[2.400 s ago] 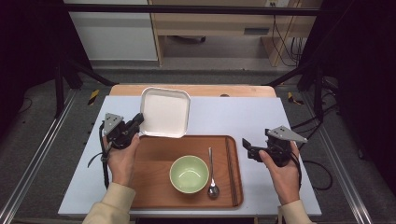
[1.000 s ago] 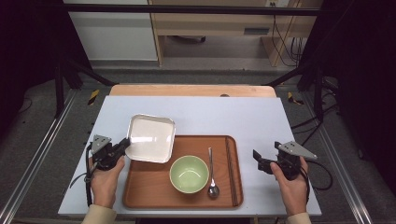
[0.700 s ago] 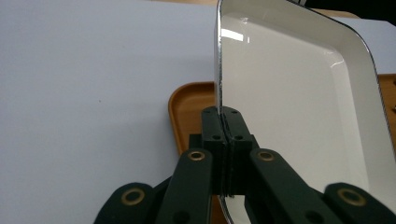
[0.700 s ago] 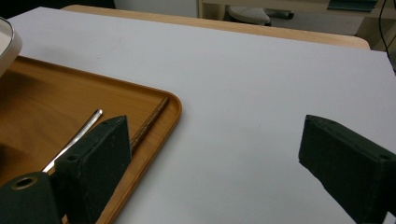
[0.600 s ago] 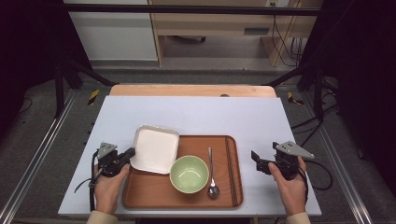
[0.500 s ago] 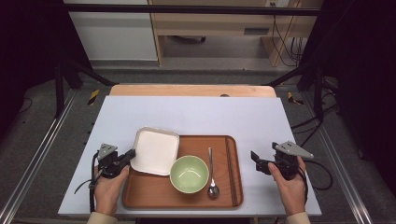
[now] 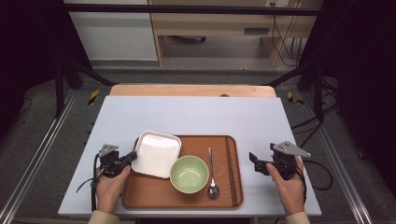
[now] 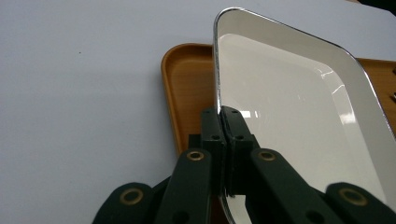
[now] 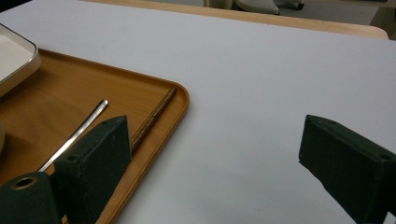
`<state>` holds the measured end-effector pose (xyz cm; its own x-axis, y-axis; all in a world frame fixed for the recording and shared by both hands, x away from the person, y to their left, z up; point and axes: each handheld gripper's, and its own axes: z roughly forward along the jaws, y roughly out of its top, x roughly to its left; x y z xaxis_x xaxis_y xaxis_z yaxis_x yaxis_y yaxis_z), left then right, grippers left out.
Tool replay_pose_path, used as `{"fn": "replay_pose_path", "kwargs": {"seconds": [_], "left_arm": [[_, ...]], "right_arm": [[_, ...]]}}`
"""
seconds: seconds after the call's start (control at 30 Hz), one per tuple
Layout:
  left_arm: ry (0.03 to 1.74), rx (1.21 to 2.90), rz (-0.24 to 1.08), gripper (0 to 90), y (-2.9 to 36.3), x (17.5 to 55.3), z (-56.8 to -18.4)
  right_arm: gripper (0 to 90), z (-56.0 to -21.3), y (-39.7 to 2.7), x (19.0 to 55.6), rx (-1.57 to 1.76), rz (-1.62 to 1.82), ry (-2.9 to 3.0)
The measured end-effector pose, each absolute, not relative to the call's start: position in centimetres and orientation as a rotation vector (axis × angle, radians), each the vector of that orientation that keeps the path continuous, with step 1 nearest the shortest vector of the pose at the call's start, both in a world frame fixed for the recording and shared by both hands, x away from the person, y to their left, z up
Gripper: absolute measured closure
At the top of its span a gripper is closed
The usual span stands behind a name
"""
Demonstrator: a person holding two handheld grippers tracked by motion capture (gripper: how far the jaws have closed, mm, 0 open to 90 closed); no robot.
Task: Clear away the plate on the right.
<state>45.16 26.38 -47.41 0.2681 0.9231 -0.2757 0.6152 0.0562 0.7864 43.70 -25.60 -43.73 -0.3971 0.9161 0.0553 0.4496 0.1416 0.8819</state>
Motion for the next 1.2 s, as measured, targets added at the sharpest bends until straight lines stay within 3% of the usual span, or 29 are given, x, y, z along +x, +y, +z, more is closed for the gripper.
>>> {"fn": "replay_pose_path", "kwargs": {"seconds": [0.53, 0.77, 1.2], "left_arm": [[1.388, 1.701, 0.477, 83.2, 26.1, 44.6, -47.8], [1.330, 1.739, 0.588, 72.5, 25.8, 44.5, -47.2], [1.267, 1.738, 0.640, 49.2, 25.3, 44.8, -46.6]], "right_arm": [[9.5, -44.0, -25.6, 44.0, 1.317, 1.194, 1.933], [9.4, -44.0, -25.8, 43.9, 1.319, 1.198, 1.927], [8.7, -44.0, -25.8, 43.9, 1.313, 1.199, 1.923]]}}
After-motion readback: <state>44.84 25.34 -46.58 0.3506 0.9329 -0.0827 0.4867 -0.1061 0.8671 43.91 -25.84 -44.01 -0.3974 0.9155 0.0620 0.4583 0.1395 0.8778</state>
